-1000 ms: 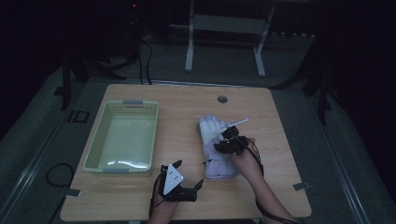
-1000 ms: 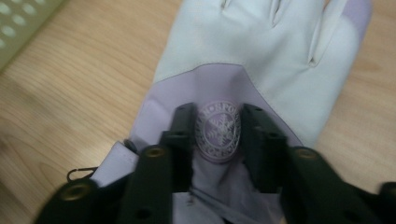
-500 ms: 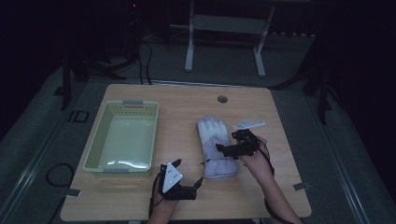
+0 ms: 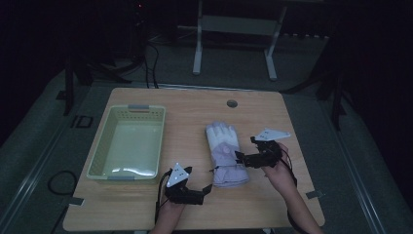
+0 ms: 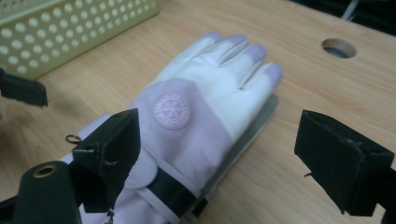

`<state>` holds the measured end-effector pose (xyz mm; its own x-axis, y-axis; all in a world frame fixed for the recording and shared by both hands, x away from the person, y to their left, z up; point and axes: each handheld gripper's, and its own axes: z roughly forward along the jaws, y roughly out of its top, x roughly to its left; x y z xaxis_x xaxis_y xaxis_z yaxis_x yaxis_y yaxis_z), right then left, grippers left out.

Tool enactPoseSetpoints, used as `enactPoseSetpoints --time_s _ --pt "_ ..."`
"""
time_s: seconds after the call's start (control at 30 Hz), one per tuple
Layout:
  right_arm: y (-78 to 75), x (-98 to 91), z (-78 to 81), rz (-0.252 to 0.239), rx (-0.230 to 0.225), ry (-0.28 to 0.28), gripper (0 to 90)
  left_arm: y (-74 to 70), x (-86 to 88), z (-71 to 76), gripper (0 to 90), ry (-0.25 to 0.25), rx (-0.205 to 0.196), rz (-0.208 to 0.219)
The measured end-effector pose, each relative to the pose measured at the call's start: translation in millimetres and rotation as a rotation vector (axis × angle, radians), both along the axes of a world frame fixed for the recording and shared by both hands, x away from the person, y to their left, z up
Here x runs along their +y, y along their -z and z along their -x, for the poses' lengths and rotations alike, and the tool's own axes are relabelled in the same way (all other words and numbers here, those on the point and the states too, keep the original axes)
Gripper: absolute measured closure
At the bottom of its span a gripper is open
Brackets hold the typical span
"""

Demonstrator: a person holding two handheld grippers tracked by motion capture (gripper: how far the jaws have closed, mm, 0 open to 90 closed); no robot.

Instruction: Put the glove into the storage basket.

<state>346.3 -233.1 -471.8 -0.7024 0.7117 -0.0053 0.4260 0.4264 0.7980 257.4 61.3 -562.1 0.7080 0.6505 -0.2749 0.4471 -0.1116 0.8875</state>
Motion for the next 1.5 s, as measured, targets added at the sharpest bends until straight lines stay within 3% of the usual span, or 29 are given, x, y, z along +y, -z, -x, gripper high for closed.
enactPoseSetpoints --time_s 0.23,0.4,0.5,0.57,0.63,0.7,0.77,0.83,0.93,1.0,1.03,1.1,1.2,1.27,1.33,1.37,1.4,1.47,1.5 --pt "8.2 -11.7 -3.5 -0.027 -0.005 0.003 14.3 -17.2 -8.9 -11.6 0.0 -0.009 -0.033 -0.082" --pt "13.3 -12.5 -9.2 -0.041 0.003 0.023 14.3 -30.2 -16.6 -25.5 0.0 -0.021 0.009 -0.070" --pt "13.4 -13.4 -11.6 -0.076 0.015 0.034 14.2 -34.4 -19.4 -32.2 0.0 -0.032 0.033 -0.061" --pt "13.0 -12.7 -14.4 -0.082 0.012 0.032 10.9 -41.0 -26.9 -38.4 0.1 -0.061 0.042 -0.088" --pt "14.1 -8.1 -17.1 -0.054 0.004 0.058 11.0 -43.5 -32.8 -39.9 0.1 -0.048 0.026 -0.110" --pt "15.9 -4.9 -19.8 -0.048 0.000 0.044 11.3 -44.1 -38.4 -41.4 0.1 -0.051 0.017 -0.132" --pt "18.0 -1.7 -23.7 -0.018 -0.008 0.059 13.6 -42.4 -44.5 -42.7 0.1 -0.053 0.038 -0.153" --pt "20.9 1.1 -26.6 0.015 -0.035 0.083 16.8 -38.6 -52.3 -42.0 0.1 -0.078 0.061 -0.203" --pt "26.6 3.0 -28.9 0.019 -0.032 0.086 21.5 -30.4 -61.1 -41.6 0.1 -0.088 0.103 -0.236" --pt "32.3 3.7 -28.7 0.031 -0.026 0.079 22.9 -23.6 -63.5 -42.1 1.3 -0.089 0.139 -0.237" --pt "36.1 4.4 -28.4 0.043 -0.019 0.081 24.0 -20.5 -63.5 -41.5 8.2 -0.098 0.147 -0.234" --pt "45.8 6.9 -27.9 0.076 0.010 0.067 24.1 -14.7 -63.4 -41.0 12.5 -0.108 0.173 -0.238" --pt "59.9 10.5 -29.5 0.099 0.085 0.053 29.5 -5.9 -65.9 -44.7 14.3 -0.106 0.253 -0.229" --pt "64.3 9.1 -33.9 0.049 0.189 0.039 36.8 -2.1 -64.7 -46.9 14.4 -0.098 0.271 -0.226" --pt "66.3 5.6 -39.7 -0.008 0.288 0.035 44.9 2.4 -59.9 -51.3 18.1 -0.058 0.332 -0.172" --pt "68.6 3.0 -43.5 -0.056 0.358 0.025 49.0 3.2 -58.6 -52.1 22.6 -0.046 0.335 -0.157" --pt "70.4 1.7 -45.5 -0.078 0.388 0.022 49.4 3.1 -58.1 -52.8 25.4 -0.029 0.337 -0.159" --pt "73.4 -1.7 -49.3 -0.135 0.463 0.006 63.3 3.1 -57.4 -54.3 40.1 0.008 0.373 -0.131" --pt "73.0 -1.5 -48.6 -0.132 0.462 0.002 69.6 2.7 -57.2 -54.7 44.2 0.015 0.372 -0.133"
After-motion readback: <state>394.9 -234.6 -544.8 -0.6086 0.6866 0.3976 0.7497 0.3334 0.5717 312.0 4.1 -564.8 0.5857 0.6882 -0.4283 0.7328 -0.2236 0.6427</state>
